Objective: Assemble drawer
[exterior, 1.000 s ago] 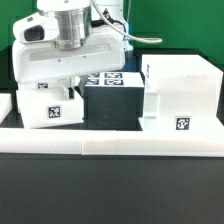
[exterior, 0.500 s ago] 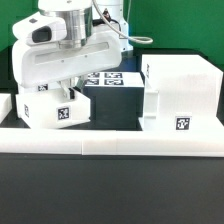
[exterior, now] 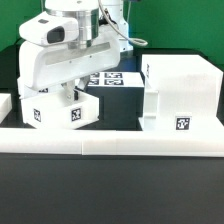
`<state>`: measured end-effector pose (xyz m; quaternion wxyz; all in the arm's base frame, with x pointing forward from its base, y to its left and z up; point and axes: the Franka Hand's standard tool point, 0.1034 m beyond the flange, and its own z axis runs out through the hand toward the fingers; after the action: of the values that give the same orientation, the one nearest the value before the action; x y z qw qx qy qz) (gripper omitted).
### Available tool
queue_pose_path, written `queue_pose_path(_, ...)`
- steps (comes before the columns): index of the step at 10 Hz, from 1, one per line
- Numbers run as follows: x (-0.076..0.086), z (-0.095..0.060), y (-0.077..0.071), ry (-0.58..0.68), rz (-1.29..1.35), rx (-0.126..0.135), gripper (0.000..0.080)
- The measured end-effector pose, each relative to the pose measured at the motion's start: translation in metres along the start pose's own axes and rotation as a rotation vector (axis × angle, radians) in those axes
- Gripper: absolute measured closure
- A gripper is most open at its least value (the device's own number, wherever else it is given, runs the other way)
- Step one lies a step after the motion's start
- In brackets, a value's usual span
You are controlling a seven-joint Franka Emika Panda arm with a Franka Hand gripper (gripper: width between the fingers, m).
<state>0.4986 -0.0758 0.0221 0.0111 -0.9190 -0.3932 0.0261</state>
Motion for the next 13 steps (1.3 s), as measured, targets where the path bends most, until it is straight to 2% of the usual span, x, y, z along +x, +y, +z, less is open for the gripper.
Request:
queue_pose_path(2,0.006,-0.004,0.000,0.004,-0.072,-0.015,0.0752)
queue_pose_path(4,0.017,-0.024,-0.002,0.009,-0.122,-0.032,0.0752)
queue_pose_path(5,0.018,-0.028,-0.003,0.014,-0.124,-0.038,0.0752)
queue_pose_path(8,0.015,-0.024,-0.003,0.008,-0.127,-0.032,0.0752)
queue_pose_path(10,0.018,-0.022,-0.007,-0.019,-0.214,-0.043,0.0752)
queue_pose_path(13,0.015,-0.021,-0.005,-0.031,-0.379,-0.042,0.0753)
